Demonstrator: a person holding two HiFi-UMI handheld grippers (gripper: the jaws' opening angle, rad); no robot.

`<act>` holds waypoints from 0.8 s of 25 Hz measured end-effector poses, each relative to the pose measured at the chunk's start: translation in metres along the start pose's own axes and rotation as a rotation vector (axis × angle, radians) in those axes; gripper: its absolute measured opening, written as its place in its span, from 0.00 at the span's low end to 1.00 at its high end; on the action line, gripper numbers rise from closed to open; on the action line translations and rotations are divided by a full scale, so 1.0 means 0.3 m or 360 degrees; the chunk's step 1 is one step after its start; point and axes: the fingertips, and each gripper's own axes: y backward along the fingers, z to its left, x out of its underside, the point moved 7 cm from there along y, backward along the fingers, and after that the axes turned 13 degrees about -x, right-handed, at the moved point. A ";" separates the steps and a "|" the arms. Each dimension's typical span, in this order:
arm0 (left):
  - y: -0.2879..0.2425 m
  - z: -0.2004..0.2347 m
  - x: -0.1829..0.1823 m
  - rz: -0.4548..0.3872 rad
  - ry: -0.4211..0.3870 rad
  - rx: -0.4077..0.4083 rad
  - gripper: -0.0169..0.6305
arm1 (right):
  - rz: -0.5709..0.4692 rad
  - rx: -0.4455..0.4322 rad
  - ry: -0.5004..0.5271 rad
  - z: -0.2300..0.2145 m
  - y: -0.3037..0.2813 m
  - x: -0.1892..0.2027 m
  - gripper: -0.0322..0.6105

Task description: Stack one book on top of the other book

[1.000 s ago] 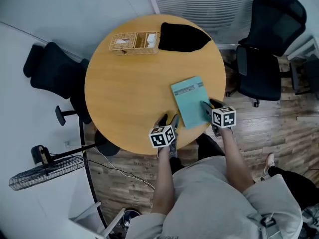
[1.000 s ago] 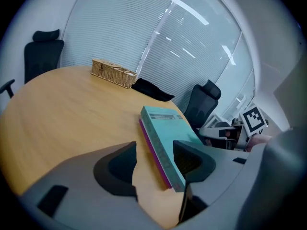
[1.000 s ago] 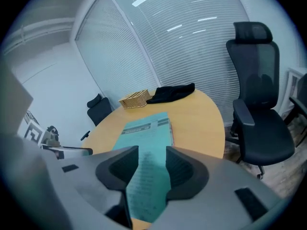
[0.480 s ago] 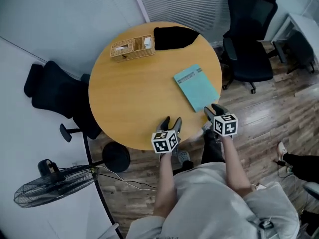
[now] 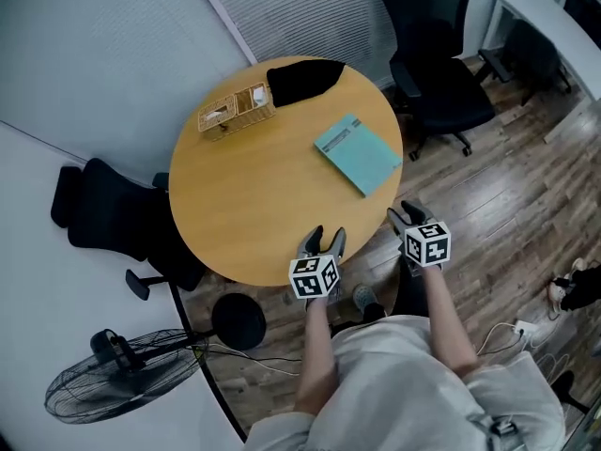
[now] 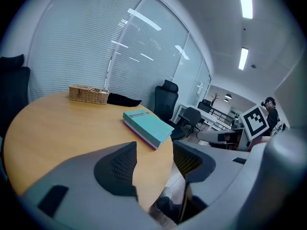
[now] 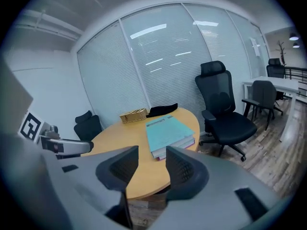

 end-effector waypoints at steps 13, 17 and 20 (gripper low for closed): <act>0.019 -0.008 -0.069 -0.0072 -0.0061 0.0023 0.19 | -0.0058 0.0024 0.0071 0.005 0.041 -0.039 0.23; 0.021 0.003 -0.106 -0.0099 -0.0031 -0.0004 0.14 | -0.0085 0.0009 0.0108 0.006 0.032 -0.100 0.18; 0.017 0.008 -0.113 -0.0100 -0.0033 -0.0001 0.09 | -0.0080 -0.0018 0.0117 0.009 0.019 -0.113 0.12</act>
